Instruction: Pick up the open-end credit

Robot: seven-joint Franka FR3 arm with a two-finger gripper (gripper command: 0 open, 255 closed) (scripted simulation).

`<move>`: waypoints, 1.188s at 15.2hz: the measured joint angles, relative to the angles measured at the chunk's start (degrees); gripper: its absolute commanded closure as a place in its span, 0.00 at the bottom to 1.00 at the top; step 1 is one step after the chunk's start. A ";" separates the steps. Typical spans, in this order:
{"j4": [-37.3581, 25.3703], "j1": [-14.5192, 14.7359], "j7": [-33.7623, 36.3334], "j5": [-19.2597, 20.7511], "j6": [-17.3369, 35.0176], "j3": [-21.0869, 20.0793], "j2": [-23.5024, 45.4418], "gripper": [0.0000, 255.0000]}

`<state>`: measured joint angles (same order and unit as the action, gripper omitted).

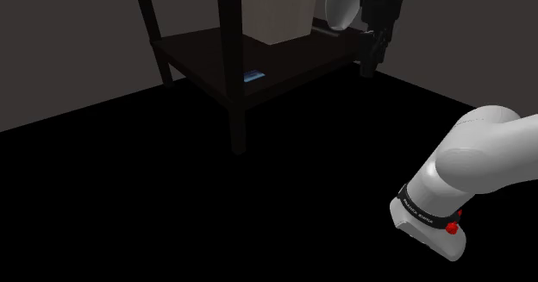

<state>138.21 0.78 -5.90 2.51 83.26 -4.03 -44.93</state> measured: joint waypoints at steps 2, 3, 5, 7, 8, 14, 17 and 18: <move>0.08 0.31 -1.16 0.03 1.13 0.56 0.60 0.00; 0.43 0.72 -3.26 0.25 2.87 1.68 1.17 0.00; 1.15 1.86 -8.48 0.44 6.93 4.24 2.57 0.00; 0.55 3.39 -13.78 -0.08 11.39 6.55 5.63 0.00; 0.77 4.15 -16.60 -0.40 14.07 7.84 7.24 0.00; -2.87 9.48 -35.34 -4.90 25.35 15.35 17.38 0.00; -5.87 12.74 -45.31 -9.16 29.30 18.59 23.01 0.00; -7.21 13.73 -48.86 -10.77 29.99 19.66 24.80 0.00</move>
<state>131.00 14.52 -54.76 -8.26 113.25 15.63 -20.13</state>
